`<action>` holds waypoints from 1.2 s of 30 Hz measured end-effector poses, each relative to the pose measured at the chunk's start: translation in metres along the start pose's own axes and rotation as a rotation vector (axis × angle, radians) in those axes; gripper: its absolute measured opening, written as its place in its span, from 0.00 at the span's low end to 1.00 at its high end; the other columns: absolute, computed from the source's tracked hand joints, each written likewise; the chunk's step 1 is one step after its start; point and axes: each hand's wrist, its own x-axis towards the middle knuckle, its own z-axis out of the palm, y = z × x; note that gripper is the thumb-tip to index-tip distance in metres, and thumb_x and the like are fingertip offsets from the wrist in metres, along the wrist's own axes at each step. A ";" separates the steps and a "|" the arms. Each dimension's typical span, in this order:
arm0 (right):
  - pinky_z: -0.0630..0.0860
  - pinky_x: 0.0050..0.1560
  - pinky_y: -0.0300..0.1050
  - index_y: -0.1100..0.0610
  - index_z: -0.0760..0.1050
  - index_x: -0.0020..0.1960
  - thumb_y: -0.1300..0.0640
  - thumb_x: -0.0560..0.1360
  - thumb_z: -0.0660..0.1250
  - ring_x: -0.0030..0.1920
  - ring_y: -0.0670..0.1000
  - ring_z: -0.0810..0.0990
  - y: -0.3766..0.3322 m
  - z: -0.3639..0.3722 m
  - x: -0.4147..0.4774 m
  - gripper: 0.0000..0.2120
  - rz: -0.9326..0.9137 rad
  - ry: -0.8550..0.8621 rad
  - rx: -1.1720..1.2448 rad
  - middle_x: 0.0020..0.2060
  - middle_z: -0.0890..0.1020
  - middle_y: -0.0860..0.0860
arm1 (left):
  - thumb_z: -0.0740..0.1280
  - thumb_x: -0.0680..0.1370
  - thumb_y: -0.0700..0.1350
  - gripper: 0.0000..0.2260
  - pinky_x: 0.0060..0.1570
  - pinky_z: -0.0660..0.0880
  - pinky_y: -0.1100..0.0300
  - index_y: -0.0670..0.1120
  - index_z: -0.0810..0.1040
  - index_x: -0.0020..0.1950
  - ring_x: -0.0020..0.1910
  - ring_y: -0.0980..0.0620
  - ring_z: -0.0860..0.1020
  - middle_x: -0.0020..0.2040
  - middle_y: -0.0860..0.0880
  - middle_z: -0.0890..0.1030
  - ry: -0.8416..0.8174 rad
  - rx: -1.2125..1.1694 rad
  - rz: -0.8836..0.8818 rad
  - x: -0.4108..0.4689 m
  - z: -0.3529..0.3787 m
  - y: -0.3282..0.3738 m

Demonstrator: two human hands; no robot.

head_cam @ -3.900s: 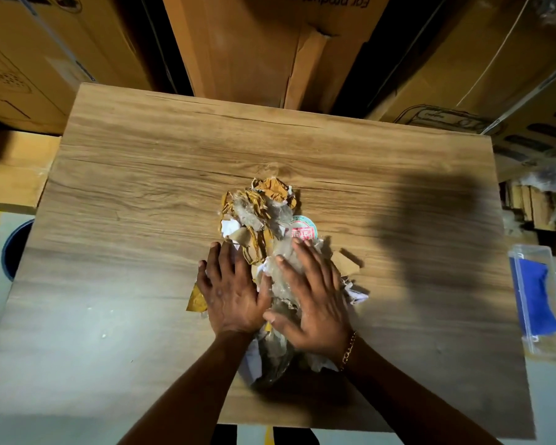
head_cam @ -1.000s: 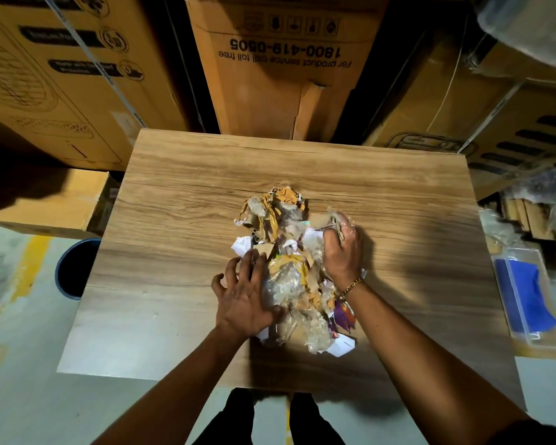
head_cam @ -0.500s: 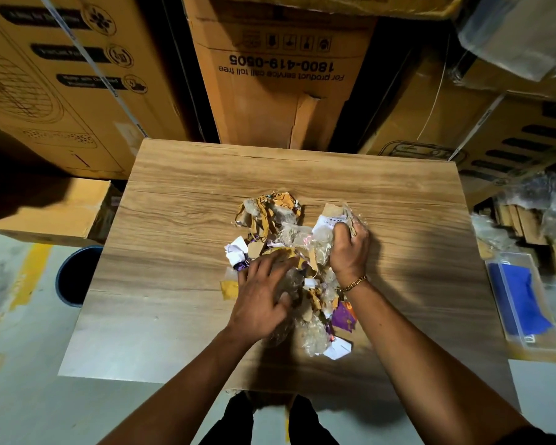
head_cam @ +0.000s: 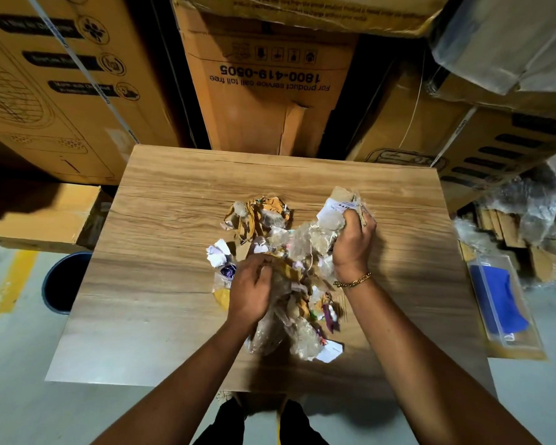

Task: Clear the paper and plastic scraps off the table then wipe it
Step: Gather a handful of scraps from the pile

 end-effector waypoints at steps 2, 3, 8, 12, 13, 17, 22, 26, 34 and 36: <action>0.67 0.55 0.49 0.54 0.76 0.36 0.56 0.76 0.60 0.50 0.54 0.72 -0.009 0.002 -0.002 0.12 0.039 0.022 0.045 0.43 0.74 0.49 | 0.60 0.78 0.57 0.19 0.61 0.69 0.58 0.49 0.82 0.60 0.63 0.51 0.75 0.60 0.53 0.81 0.035 -0.035 0.007 -0.001 0.005 0.012; 0.68 0.52 0.47 0.51 0.75 0.36 0.57 0.77 0.61 0.51 0.53 0.73 -0.011 0.002 -0.003 0.12 0.065 0.021 0.094 0.41 0.74 0.48 | 0.61 0.77 0.63 0.21 0.63 0.69 0.56 0.52 0.81 0.62 0.66 0.52 0.74 0.63 0.53 0.79 0.038 -0.133 -0.035 -0.001 0.007 0.020; 0.71 0.56 0.50 0.49 0.83 0.35 0.41 0.64 0.65 0.55 0.58 0.75 -0.014 0.007 -0.013 0.13 0.184 -0.023 0.268 0.53 0.75 0.61 | 0.63 0.70 0.75 0.37 0.73 0.67 0.43 0.60 0.71 0.76 0.75 0.51 0.69 0.78 0.52 0.70 0.014 -0.602 -0.347 0.013 0.019 0.057; 0.70 0.53 0.53 0.54 0.80 0.41 0.43 0.63 0.68 0.52 0.59 0.74 -0.017 0.010 -0.015 0.15 0.273 -0.073 0.465 0.44 0.78 0.57 | 0.59 0.81 0.68 0.27 0.65 0.74 0.47 0.51 0.81 0.69 0.66 0.45 0.80 0.67 0.45 0.83 -0.001 -0.832 -0.501 0.018 0.017 0.080; 0.69 0.52 0.55 0.54 0.80 0.41 0.43 0.63 0.69 0.50 0.59 0.74 -0.015 0.011 -0.016 0.15 0.273 -0.090 0.475 0.43 0.78 0.57 | 0.57 0.83 0.66 0.26 0.63 0.76 0.48 0.50 0.85 0.62 0.62 0.45 0.83 0.63 0.44 0.85 -0.018 -0.897 -0.511 0.018 0.017 0.085; 0.70 0.48 0.53 0.52 0.78 0.36 0.41 0.64 0.64 0.45 0.56 0.75 -0.016 0.017 -0.030 0.14 0.247 -0.070 0.410 0.41 0.77 0.55 | 0.56 0.84 0.60 0.26 0.54 0.81 0.52 0.43 0.85 0.60 0.53 0.44 0.86 0.58 0.41 0.86 -0.089 -1.112 -0.555 0.005 0.022 0.106; 0.69 0.42 0.44 0.56 0.76 0.43 0.51 0.71 0.60 0.36 0.42 0.72 -0.023 0.016 -0.052 0.10 0.082 -0.219 0.190 0.38 0.75 0.50 | 0.59 0.83 0.59 0.23 0.63 0.77 0.49 0.43 0.87 0.53 0.52 0.45 0.84 0.53 0.43 0.86 -0.005 -1.189 -0.592 -0.005 0.020 0.111; 0.62 0.57 0.36 0.61 0.76 0.67 0.38 0.72 0.56 0.65 0.41 0.69 -0.006 0.011 -0.059 0.34 0.066 -0.462 -0.223 0.72 0.73 0.57 | 0.64 0.78 0.67 0.26 0.60 0.78 0.49 0.45 0.83 0.56 0.56 0.45 0.81 0.54 0.44 0.84 0.059 -1.114 -0.694 0.002 0.005 0.104; 0.61 0.78 0.53 0.60 0.59 0.79 0.42 0.78 0.48 0.76 0.61 0.66 0.005 0.009 -0.071 0.35 0.103 -0.502 -0.316 0.76 0.68 0.60 | 0.76 0.68 0.59 0.28 0.74 0.70 0.43 0.45 0.84 0.64 0.64 0.43 0.82 0.61 0.44 0.85 -0.099 -1.050 -0.532 0.002 -0.002 0.099; 0.63 0.76 0.55 0.62 0.61 0.78 0.49 0.84 0.52 0.75 0.62 0.67 0.008 0.008 -0.067 0.27 0.180 -0.500 -0.265 0.74 0.69 0.62 | 0.74 0.72 0.57 0.23 0.71 0.73 0.47 0.45 0.85 0.63 0.62 0.44 0.83 0.59 0.45 0.87 -0.095 -1.003 -0.539 0.001 0.001 0.101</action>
